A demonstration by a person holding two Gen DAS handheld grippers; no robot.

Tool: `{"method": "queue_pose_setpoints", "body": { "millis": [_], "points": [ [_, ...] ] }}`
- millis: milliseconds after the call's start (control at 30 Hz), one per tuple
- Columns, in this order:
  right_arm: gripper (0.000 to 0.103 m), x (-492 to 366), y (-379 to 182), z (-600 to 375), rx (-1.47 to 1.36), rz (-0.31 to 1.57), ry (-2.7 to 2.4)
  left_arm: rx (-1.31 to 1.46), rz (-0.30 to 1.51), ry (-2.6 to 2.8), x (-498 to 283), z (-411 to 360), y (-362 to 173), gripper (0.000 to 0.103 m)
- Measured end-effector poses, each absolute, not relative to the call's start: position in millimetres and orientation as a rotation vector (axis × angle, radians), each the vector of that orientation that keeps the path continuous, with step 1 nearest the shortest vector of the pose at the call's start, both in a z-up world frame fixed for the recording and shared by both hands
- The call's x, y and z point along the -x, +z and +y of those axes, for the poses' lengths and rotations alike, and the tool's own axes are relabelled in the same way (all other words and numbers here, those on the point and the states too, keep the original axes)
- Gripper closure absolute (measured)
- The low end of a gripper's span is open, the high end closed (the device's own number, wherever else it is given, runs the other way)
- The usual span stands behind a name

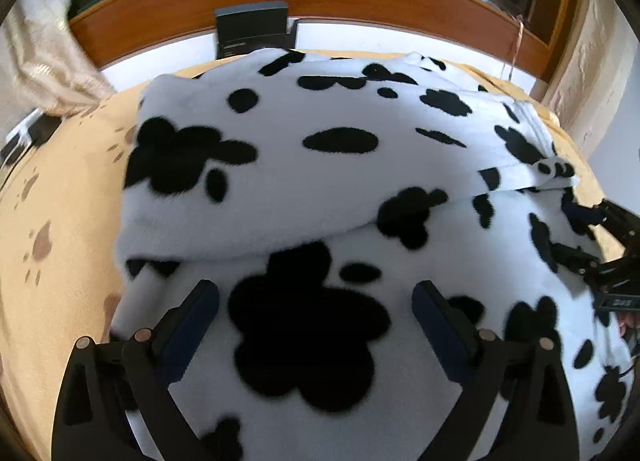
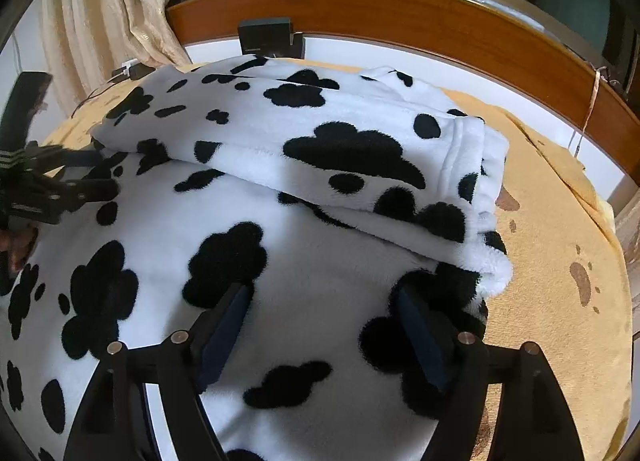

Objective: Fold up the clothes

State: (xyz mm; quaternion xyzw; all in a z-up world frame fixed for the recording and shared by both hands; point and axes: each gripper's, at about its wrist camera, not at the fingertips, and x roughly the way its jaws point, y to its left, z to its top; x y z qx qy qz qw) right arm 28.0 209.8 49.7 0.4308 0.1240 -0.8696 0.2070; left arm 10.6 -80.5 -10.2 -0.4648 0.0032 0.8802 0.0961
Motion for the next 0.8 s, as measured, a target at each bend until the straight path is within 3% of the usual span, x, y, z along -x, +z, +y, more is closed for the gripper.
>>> {"method": "queue_pose_setpoints", "body": {
  "millis": [333, 567, 800],
  "points": [
    [0.02, -59.9, 72.6, 233.5, -1.19, 0.235, -2.492, 1.335, -0.059, 2.623, -88.7, -105.3, 11.0, 0.001],
    [0.02, -113.1, 70.9, 268.2, -1.185, 0.139, -2.488, 1.453, -0.401, 2.628, -128.0, -180.9, -1.2, 0.001],
    [0.02, -129.9, 52.3, 280.2, -1.218, 0.065, -2.483, 1.482, -0.539, 2.56, -160.7, -205.3, -6.0, 0.001]
  ]
}}
